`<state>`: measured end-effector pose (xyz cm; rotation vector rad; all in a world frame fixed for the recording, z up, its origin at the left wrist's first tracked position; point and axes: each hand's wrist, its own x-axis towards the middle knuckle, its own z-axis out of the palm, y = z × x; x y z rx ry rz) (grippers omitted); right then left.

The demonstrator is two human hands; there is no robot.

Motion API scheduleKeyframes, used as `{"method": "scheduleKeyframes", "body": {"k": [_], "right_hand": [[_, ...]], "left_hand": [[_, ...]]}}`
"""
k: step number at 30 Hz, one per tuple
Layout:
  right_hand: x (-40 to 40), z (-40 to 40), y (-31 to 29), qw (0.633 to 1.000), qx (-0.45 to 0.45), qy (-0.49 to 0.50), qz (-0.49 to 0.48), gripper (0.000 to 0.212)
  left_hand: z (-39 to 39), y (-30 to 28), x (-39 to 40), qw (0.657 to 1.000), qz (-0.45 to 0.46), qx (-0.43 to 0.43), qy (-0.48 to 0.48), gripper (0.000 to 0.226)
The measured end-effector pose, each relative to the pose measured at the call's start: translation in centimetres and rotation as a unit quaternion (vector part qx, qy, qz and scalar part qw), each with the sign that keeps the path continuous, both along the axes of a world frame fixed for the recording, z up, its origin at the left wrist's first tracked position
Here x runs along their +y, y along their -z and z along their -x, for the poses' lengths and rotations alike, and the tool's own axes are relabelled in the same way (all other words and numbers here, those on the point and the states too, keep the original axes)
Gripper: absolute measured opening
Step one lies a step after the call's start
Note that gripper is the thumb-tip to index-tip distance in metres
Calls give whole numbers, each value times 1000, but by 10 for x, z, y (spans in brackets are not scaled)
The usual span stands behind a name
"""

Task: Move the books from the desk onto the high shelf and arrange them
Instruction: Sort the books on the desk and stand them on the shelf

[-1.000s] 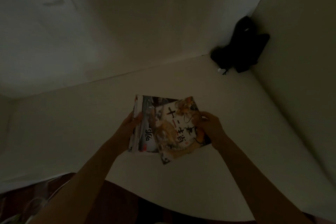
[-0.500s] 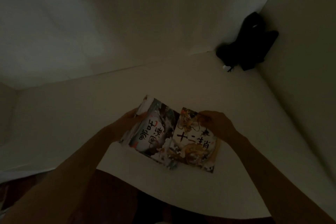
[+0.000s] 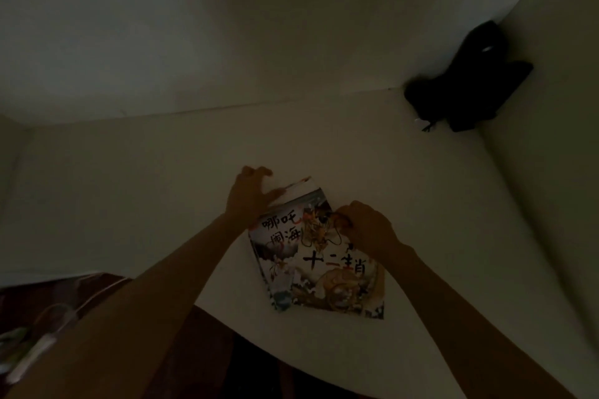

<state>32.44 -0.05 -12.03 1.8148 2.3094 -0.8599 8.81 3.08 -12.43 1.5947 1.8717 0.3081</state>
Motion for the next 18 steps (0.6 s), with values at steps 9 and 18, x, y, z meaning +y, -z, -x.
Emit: {"method": "scheduleKeyframes", "body": {"k": [9, 18], "right_hand": [[10, 24, -2, 979, 6, -72, -188, 15], [-6, 27, -13, 948, 34, 305, 88, 90]], "left_hand": [[4, 29, -115, 961, 67, -80, -255, 35], [-23, 11, -113, 935, 82, -102, -330, 43]]}}
